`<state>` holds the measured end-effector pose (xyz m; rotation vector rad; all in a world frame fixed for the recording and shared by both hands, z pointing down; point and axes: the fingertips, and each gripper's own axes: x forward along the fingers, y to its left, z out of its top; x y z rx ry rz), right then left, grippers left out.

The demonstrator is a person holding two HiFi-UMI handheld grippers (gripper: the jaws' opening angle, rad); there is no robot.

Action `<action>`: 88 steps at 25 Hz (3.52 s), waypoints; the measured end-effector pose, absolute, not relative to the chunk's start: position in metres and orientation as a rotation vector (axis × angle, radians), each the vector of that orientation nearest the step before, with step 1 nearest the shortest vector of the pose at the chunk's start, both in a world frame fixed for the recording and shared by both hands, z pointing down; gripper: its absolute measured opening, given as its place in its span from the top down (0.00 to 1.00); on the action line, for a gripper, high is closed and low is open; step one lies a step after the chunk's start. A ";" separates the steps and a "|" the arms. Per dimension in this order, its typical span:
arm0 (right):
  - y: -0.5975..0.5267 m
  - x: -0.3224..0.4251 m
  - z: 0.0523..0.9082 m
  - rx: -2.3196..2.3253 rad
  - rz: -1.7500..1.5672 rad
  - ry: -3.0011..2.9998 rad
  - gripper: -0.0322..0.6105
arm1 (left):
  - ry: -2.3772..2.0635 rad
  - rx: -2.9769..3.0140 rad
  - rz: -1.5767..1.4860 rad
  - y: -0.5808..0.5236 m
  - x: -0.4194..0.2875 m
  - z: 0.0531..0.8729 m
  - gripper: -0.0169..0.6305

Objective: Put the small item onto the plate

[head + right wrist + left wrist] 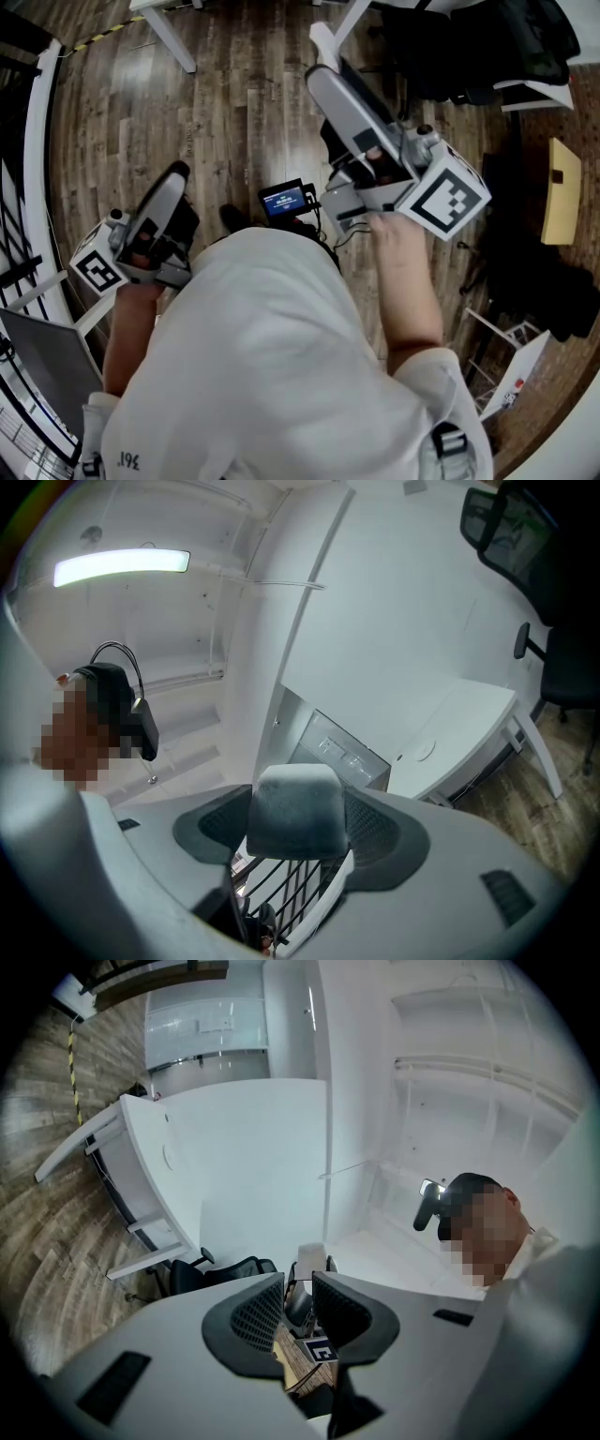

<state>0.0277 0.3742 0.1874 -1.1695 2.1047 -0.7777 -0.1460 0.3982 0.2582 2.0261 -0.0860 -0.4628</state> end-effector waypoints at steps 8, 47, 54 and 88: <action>0.379 0.029 0.197 -1.169 -0.818 2.076 0.47 | -0.039 2.040 -0.388 0.409 -0.136 0.265 0.83; 0.395 0.085 0.226 -1.223 -0.914 2.030 0.47 | -0.074 2.037 -0.356 0.416 -0.100 0.268 0.83; 0.385 0.107 0.229 -1.198 -0.947 2.060 0.47 | -0.133 2.030 -0.384 0.406 -0.080 0.271 0.83; 0.159 0.070 0.265 -1.257 -1.052 2.018 0.47 | -0.024 1.965 -0.317 0.166 -0.079 0.287 0.83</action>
